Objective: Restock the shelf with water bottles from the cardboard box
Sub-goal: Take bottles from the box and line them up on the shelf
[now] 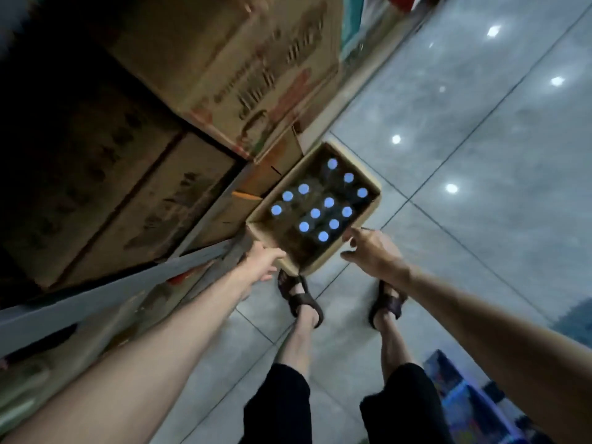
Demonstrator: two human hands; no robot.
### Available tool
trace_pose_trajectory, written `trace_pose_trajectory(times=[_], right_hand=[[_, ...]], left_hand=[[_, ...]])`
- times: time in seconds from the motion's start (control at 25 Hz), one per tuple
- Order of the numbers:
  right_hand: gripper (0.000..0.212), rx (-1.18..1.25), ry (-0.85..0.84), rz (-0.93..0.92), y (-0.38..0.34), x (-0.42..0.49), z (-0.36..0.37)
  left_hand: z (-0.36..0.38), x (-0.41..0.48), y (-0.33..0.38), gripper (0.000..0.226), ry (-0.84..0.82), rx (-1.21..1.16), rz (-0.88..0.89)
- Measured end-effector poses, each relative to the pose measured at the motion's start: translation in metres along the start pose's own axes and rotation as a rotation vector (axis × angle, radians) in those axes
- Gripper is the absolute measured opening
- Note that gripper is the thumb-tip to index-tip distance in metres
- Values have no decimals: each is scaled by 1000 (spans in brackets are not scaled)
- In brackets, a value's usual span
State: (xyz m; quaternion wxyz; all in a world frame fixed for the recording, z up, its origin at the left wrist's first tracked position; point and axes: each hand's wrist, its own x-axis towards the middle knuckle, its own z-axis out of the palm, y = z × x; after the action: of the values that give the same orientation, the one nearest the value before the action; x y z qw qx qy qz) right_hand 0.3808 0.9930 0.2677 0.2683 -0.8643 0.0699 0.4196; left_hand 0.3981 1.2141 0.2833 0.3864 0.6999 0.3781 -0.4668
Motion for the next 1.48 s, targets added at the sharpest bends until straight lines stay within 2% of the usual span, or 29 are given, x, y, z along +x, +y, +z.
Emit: trace_pose_trajectory(times=[0.08, 0.2, 0.28, 0.36, 0.44, 0.48, 0.6, 0.64, 0.72, 0.8, 0.88, 0.96, 1.04, 1.08, 1.16, 1.24, 1.36, 1.48], right_hand=[[46, -35, 10, -7, 27, 46, 59], [54, -158, 91, -148, 59, 113, 132], [60, -264, 157, -264, 67, 152, 160], [62, -335, 178, -316, 67, 186, 179], [57, -385, 160, -327, 62, 216, 200], [55, -419, 142, -325, 58, 227, 209], [51, -481, 98, -314, 50, 252, 224], [50, -482, 93, -316, 48, 258, 225], [44, -459, 108, -359, 47, 267, 226], [35, -425, 125, -452, 50, 273, 226], [30, -312, 150, -515, 57, 268, 224], [27, -130, 175, -502, 60, 250, 216], [25, 47, 239, -437, 59, 224, 200], [26, 144, 284, -397, 59, 209, 185], [23, 314, 356, -325, 57, 177, 145], [19, 460, 343, -276, 53, 143, 91], [10, 741, 289, -230, 42, 88, 6], [9, 924, 372, -228, 14, 14, -77]], left_hand=[[25, 61, -25, 12, 7, -46, -31], [65, 156, -60, 17, 138, -24, 61], [82, 204, -78, 9, 223, -81, 67], [92, 238, -88, 3, 224, -200, -5], [96, 264, -93, 30, 206, -209, -65], [93, 271, -94, 45, 260, -163, -76], [80, 286, -98, 61, 489, -1, -107], [75, 290, -100, 66, 500, -15, -125], [71, 304, -106, 77, 354, -151, -141], [72, 315, -113, 70, 275, -186, -122], [67, 318, -116, 64, 291, -184, -112], [65, 310, -113, 65, 310, -135, -90], [65, 295, -107, 73, 356, 73, 11], [65, 282, -101, 84, 346, 169, 121], [68, 243, -82, 105, 148, 279, 392], [65, 196, -54, 114, -16, 355, 576], [57, 122, -2, 107, -17, 399, 688], [45, 26, 56, 91, -77, 382, 661]])
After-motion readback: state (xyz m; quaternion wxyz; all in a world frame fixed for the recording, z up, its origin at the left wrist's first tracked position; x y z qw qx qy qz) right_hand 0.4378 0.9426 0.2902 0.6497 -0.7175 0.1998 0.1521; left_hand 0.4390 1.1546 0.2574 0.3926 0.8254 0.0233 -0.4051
